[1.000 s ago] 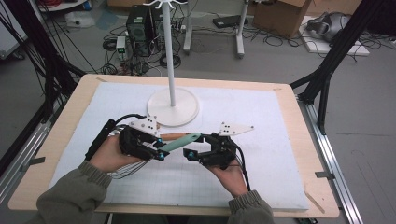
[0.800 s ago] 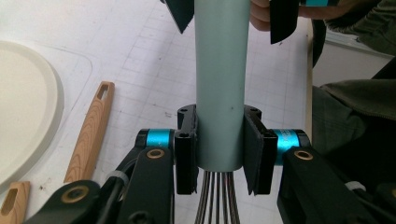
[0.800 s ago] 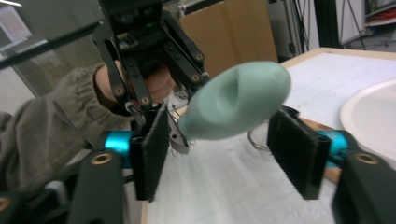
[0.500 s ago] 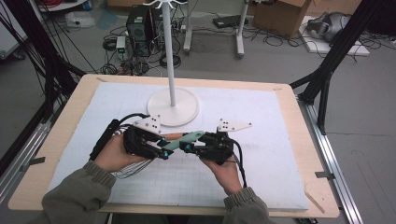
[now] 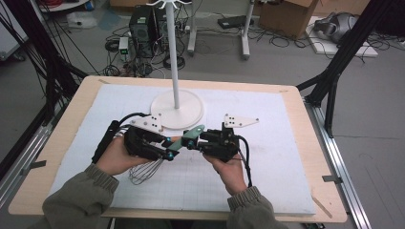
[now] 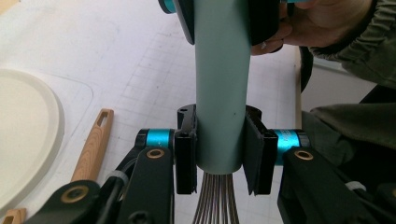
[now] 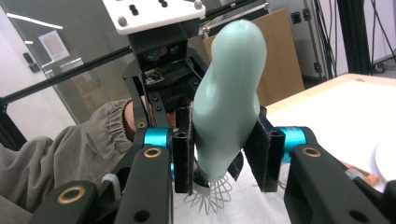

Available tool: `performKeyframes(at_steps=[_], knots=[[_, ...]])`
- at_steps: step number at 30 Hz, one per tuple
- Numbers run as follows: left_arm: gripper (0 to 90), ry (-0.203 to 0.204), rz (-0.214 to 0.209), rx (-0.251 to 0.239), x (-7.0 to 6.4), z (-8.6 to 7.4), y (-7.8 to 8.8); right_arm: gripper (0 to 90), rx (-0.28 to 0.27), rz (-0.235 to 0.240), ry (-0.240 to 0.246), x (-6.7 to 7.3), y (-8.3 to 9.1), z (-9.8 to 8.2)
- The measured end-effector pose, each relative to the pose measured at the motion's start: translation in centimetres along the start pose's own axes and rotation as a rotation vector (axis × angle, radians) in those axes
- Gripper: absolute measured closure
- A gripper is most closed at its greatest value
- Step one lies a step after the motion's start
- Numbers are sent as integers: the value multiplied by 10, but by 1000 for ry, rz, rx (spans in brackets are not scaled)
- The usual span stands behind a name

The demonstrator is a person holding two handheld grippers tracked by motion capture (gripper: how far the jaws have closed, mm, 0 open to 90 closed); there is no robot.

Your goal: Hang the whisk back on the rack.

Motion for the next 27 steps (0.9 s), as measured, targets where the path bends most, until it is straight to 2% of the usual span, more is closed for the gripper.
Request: performKeyframes(at_steps=[6, 11, 16, 18, 22, 25, 27], knots=[[683, 22, -17, -50, 1, 3, 3, 659, 17, 4, 41, 7, -4, 14], [632, 46, -53, -45, 3, 3, 0, 659, 17, 21, 63, 12, -4, 22], [628, 47, -78, -80, 3, 5, 0, 658, 27, 25, 101, 18, -4, 33], [625, 55, -91, -97, 3, 6, 1, 658, 46, 38, 106, 20, -5, 36], [625, 66, -112, -131, 3, 9, 2, 658, 112, 38, 145, 24, -11, 40], [662, 51, -116, -127, 2, 10, 2, 658, 143, 48, 147, 26, -16, 40], [683, 42, -114, -116, 1, 10, 2, 657, 144, 54, 147, 25, -18, 39]])
Point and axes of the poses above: each handheld gripper's, and its own axes: y roughly backward along the jaws, z roughly out of its top, x roughly to its left, the point moved 1 cm from there along -y, roughly forward along the jaws, and after that the axes turned 10 degrees about -y, right-handed, at the moved point
